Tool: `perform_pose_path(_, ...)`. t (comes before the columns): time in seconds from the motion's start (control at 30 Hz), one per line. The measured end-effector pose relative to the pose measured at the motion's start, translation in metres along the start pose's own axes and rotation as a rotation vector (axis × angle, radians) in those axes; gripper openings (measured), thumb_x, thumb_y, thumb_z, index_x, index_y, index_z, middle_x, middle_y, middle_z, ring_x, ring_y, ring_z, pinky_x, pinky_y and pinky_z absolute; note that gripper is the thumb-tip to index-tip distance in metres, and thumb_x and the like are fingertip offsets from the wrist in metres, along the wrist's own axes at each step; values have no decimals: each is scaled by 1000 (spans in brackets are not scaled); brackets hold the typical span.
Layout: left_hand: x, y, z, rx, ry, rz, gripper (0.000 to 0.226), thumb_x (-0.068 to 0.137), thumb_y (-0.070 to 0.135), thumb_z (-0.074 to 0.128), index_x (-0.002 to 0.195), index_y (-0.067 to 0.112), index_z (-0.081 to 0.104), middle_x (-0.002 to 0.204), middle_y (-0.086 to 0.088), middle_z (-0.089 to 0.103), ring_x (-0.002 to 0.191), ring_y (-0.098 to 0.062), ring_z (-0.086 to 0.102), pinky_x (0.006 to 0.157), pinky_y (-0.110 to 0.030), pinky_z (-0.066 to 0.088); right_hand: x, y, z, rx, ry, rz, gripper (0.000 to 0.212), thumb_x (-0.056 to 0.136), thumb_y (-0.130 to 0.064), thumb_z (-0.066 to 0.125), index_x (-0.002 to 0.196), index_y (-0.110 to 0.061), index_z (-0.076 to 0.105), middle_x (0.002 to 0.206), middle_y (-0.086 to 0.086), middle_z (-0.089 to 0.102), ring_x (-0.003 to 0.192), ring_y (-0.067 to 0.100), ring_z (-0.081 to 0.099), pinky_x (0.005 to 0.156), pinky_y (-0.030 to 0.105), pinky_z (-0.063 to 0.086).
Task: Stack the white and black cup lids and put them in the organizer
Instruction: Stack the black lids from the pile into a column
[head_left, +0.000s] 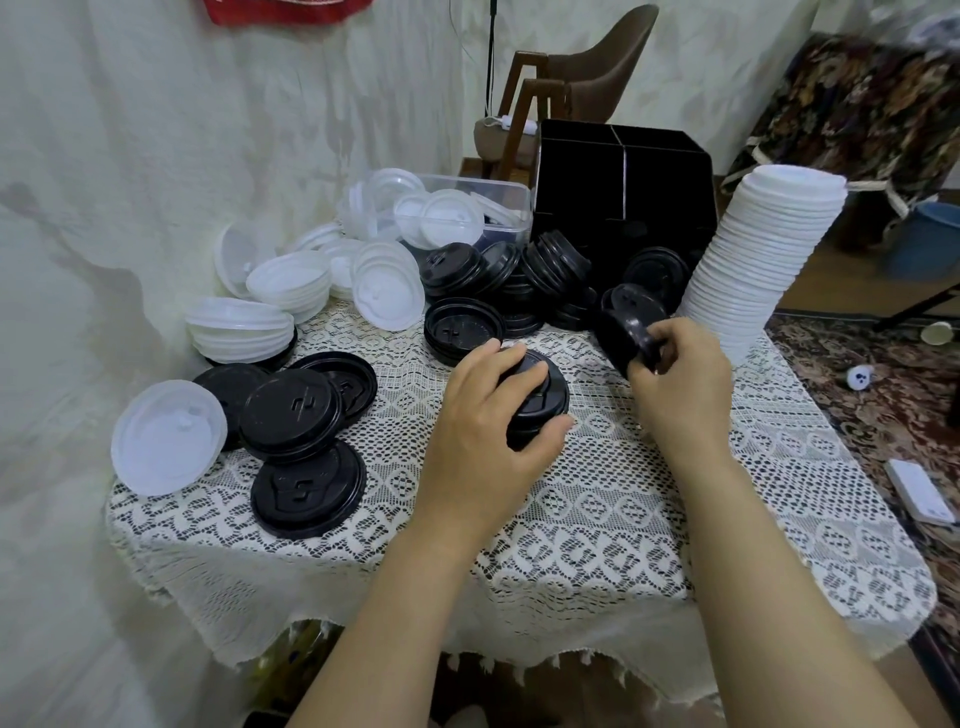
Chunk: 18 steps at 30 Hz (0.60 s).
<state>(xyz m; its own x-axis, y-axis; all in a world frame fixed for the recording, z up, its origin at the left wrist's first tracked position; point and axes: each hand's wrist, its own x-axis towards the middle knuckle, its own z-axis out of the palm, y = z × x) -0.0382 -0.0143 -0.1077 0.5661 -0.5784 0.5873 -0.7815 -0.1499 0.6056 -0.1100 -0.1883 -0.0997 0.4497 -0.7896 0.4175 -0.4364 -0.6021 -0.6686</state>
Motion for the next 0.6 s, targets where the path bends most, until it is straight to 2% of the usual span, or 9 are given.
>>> perform_pose_path(0.07, 0, 0, 0, -4, 6, 3, 54, 85, 47, 54, 122, 10, 64, 133, -2, 54, 130, 0, 25, 108, -2, 7, -7, -2, -2, -135, -37, -114, 25, 80, 1, 67, 104, -7, 63, 99, 4, 49, 92, 25, 50, 73, 25, 31)
perform_pose_path(0.1, 0, 0, 0, -7, 8, 4, 53, 85, 47, 54, 122, 10, 64, 133, -2, 54, 130, 0, 25, 108, -2, 8, -10, -1, -2, -187, -93, -152, 29, 80, -1, 70, 108, -5, 64, 102, 6, 48, 98, 26, 49, 77, 26, 34)
perform_pose_path(0.2, 0, 0, -1, -9, 11, 10, 53, 85, 46, 54, 123, 10, 64, 133, -2, 54, 130, 0, 25, 108, -3, 8, -18, -3, -1, -223, -308, -159, 50, 79, -20, 77, 125, -10, 62, 106, 0, 42, 103, 19, 47, 88, 24, 38)
perform_pose_path(0.3, 0, 1, -1, -5, 11, 11, 54, 84, 46, 54, 123, 9, 64, 133, -2, 55, 130, 1, 25, 108, -2, 8, -19, -5, -7, -175, -460, -110, 68, 77, -41, 79, 136, -16, 56, 106, -3, 43, 101, 13, 45, 92, 24, 39)
perform_pose_path(0.37, 0, 1, -2, -7, 6, 10, 55, 84, 47, 54, 123, 9, 64, 133, -2, 54, 130, 1, 25, 108, -2, 7, -17, -6, -15, -42, -456, -39, 61, 82, -33, 76, 137, -19, 54, 113, -3, 45, 103, 11, 46, 98, 30, 42)
perform_pose_path(0.43, 0, 1, -2, -8, 1, 7, 55, 84, 47, 53, 124, 10, 63, 134, -1, 54, 130, 1, 24, 108, -2, 7, -13, -4, -22, 106, -428, -2, 61, 85, -12, 69, 141, -22, 48, 127, -5, 43, 118, 11, 44, 107, 39, 39)
perform_pose_path(0.5, 0, 1, -2, -8, 0, 2, 56, 84, 48, 53, 124, 10, 63, 134, 0, 53, 130, 2, 24, 107, -1, 7, -10, -2, -23, 154, -522, -12, 76, 82, 0, 63, 148, -27, 37, 150, -8, 33, 141, 10, 28, 118, 35, 25)
perform_pose_path(0.57, 0, 2, -2, -10, -4, 0, 55, 84, 47, 53, 124, 10, 63, 134, 0, 53, 131, 2, 24, 107, -1, 7, -8, 0, -17, 139, -646, -35, 84, 81, 2, 63, 151, -30, 31, 157, -12, 24, 147, 7, 15, 119, 29, 15)
perform_pose_path(0.6, 0, 2, -2, -11, -7, 0, 55, 84, 47, 53, 124, 10, 63, 134, 0, 53, 131, 1, 24, 107, -1, 7, -7, 1, -13, 118, -672, -46, 83, 80, 0, 65, 151, -31, 32, 157, -12, 26, 148, 9, 17, 120, 30, 15)
